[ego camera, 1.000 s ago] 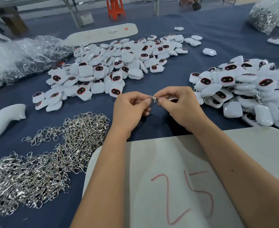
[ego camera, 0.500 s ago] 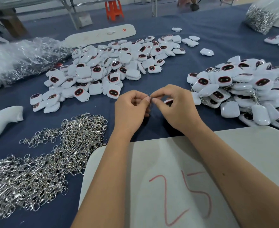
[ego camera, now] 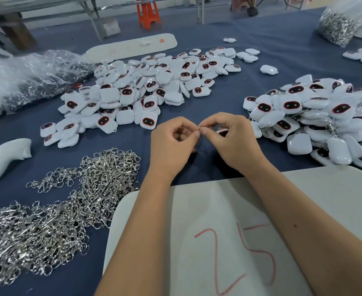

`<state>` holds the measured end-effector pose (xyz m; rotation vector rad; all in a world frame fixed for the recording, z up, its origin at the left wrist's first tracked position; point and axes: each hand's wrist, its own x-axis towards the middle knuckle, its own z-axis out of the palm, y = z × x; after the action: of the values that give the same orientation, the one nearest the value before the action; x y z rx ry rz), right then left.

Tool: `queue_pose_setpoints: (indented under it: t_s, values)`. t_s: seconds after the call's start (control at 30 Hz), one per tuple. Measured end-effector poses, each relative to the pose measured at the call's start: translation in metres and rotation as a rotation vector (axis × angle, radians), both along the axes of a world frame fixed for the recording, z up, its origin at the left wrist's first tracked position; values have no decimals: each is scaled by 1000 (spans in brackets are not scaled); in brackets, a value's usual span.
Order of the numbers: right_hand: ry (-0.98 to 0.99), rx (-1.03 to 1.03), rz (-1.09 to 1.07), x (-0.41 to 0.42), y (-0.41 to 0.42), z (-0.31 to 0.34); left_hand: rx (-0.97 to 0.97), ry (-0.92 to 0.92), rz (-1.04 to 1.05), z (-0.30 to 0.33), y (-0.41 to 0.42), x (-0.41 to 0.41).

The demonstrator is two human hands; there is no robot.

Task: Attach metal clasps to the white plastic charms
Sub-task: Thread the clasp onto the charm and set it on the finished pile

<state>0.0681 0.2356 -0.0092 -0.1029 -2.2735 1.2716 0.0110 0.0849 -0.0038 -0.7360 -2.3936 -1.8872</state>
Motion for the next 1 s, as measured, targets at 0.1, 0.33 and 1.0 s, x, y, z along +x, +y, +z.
queue_pose_setpoints:
  t_s: [0.1, 0.33, 1.0]
  values:
    - [-1, -46, 1, -1, 2, -1, 42, -31, -19, 0, 0, -1]
    - [27, 38, -4, 0, 0, -3, 36, -68, -38, -2, -2, -3]
    - [-54, -157, 93, -1, 8, -3, -3, 78, -30, -1, -4, -2]
